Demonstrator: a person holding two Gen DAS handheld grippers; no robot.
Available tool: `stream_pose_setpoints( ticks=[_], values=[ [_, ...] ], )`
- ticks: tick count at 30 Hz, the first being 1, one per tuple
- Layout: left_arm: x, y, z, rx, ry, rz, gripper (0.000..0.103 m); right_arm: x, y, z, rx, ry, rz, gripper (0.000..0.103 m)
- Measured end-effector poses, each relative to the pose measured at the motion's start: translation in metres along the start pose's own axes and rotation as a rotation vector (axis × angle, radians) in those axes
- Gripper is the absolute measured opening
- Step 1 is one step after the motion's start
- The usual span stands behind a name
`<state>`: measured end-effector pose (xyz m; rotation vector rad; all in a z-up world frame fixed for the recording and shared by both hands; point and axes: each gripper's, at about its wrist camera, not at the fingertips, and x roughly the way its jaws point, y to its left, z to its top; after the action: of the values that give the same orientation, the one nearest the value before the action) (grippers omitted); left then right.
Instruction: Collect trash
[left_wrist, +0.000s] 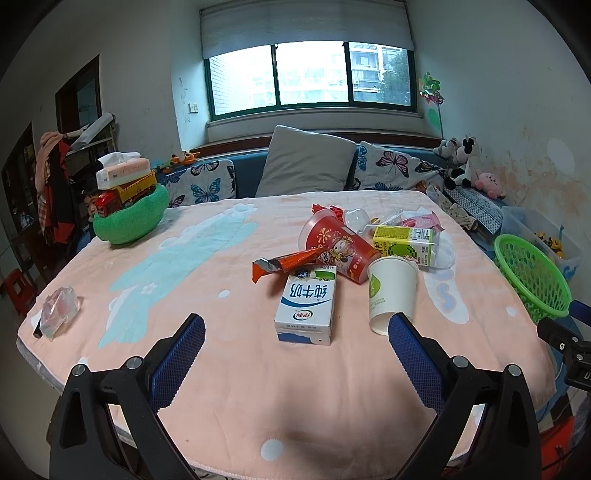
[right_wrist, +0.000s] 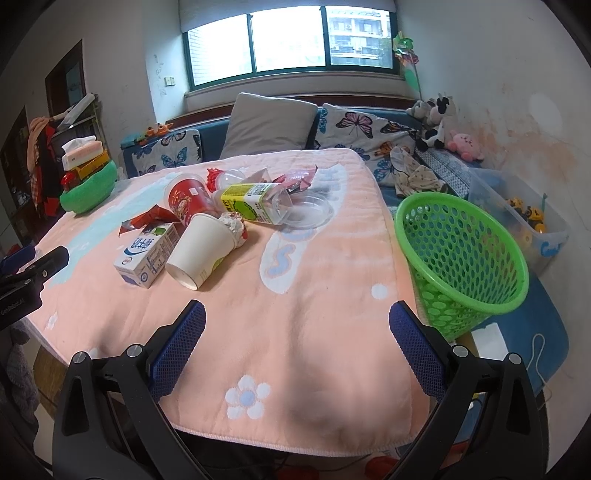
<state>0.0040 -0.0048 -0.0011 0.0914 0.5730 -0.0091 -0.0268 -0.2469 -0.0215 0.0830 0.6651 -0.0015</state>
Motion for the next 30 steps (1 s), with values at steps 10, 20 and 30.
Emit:
stream_pose_setpoints(
  ticks=[10, 20, 30],
  values=[
    [0.000, 0.000, 0.001, -0.001, -0.001, 0.000, 0.096, 0.001, 0.001, 0.001, -0.002, 0.000, 0.000, 0.099],
    [0.001, 0.003, 0.006, 0.001, 0.001, 0.001, 0.096, 0.002, 0.004, 0.005, -0.008, -0.001, 0.002, 0.099],
    [0.009, 0.011, 0.011, -0.001, 0.007, 0.005, 0.096, 0.007, 0.004, 0.008, -0.007, 0.003, 0.003, 0.099]
  ],
)
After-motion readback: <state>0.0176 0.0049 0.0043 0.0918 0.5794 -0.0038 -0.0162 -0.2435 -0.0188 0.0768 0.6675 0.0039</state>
